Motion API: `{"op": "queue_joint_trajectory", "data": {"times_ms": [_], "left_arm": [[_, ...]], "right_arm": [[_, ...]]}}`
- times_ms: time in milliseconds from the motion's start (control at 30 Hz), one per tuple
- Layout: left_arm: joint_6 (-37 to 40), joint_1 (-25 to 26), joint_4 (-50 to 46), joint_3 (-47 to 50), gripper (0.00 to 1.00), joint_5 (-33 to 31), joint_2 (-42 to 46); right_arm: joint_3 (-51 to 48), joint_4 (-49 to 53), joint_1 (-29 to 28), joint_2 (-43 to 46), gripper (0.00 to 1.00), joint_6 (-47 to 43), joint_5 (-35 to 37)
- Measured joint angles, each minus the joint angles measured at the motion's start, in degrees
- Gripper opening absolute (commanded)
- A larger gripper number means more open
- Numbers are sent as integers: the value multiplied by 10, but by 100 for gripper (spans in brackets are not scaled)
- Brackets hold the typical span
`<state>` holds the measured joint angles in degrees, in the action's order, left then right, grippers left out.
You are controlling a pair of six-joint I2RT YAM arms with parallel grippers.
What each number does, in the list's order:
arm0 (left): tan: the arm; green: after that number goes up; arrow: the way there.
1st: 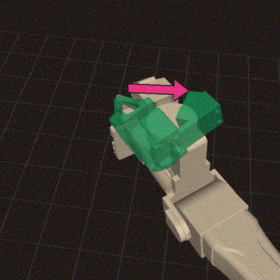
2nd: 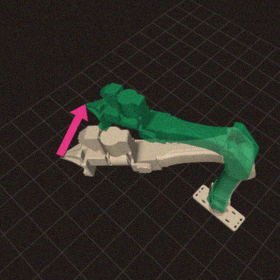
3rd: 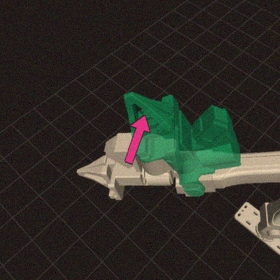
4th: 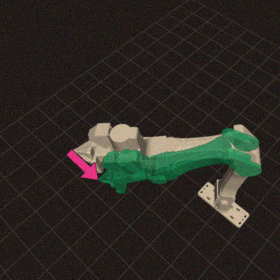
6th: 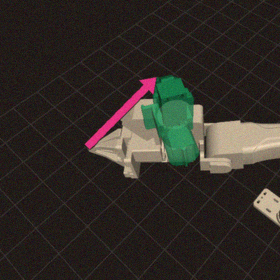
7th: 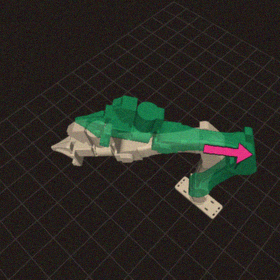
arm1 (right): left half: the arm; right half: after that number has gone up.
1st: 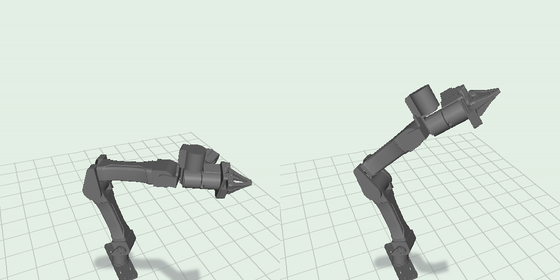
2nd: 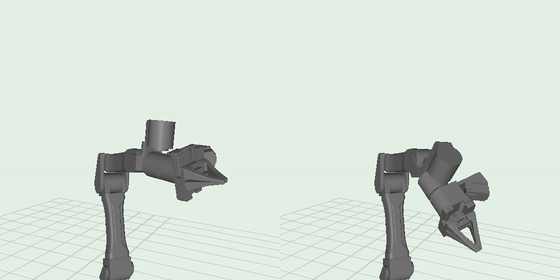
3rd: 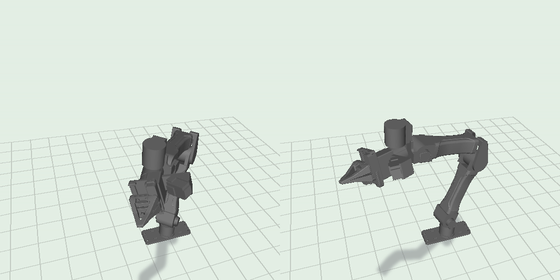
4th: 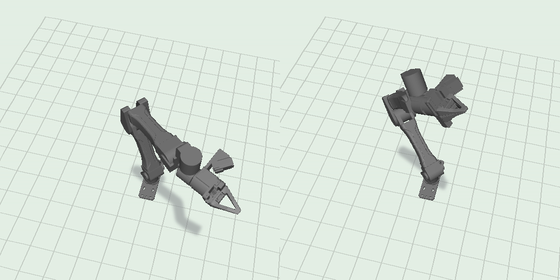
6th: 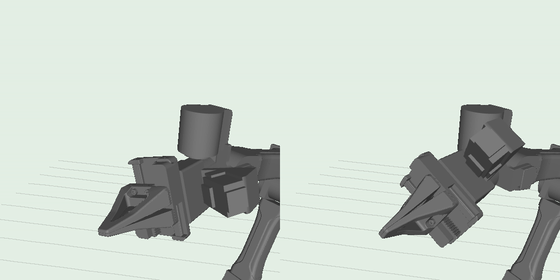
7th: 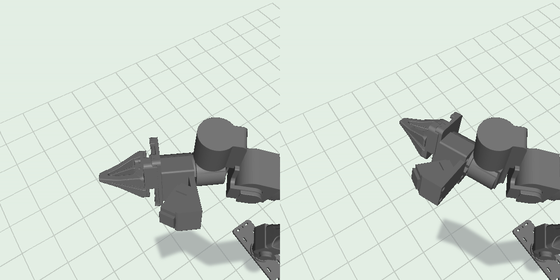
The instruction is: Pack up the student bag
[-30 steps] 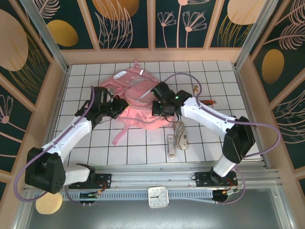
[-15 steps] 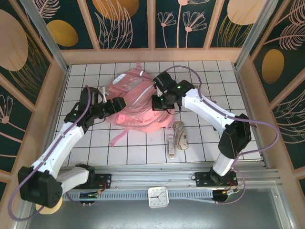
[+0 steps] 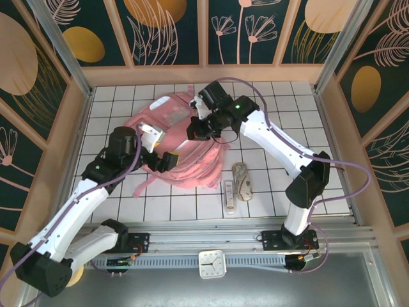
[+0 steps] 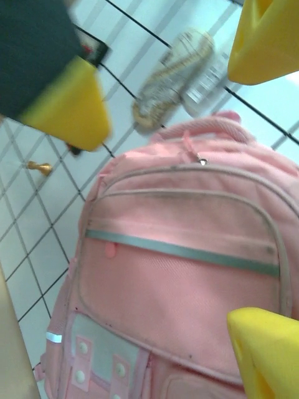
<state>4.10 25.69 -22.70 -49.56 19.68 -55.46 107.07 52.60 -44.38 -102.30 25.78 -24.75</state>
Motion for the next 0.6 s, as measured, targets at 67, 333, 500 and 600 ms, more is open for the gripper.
{"op": "queue_joint_trajectory", "data": {"times_ms": [67,333,500,600], "left_arm": [[42,13,-3,0,89,-15,-18],[127,41,-4,23,99,-50,-24],[141,61,0,80,99,-84,-12],[141,61,2,103,99,-111,8]], "right_arm": [[10,0,-2,0,0,0,-10],[-151,-34,-3,33,56,-7,3],[-316,-62,-8,77,73,-31,91],[-331,-78,-16,93,74,-57,133]]}}
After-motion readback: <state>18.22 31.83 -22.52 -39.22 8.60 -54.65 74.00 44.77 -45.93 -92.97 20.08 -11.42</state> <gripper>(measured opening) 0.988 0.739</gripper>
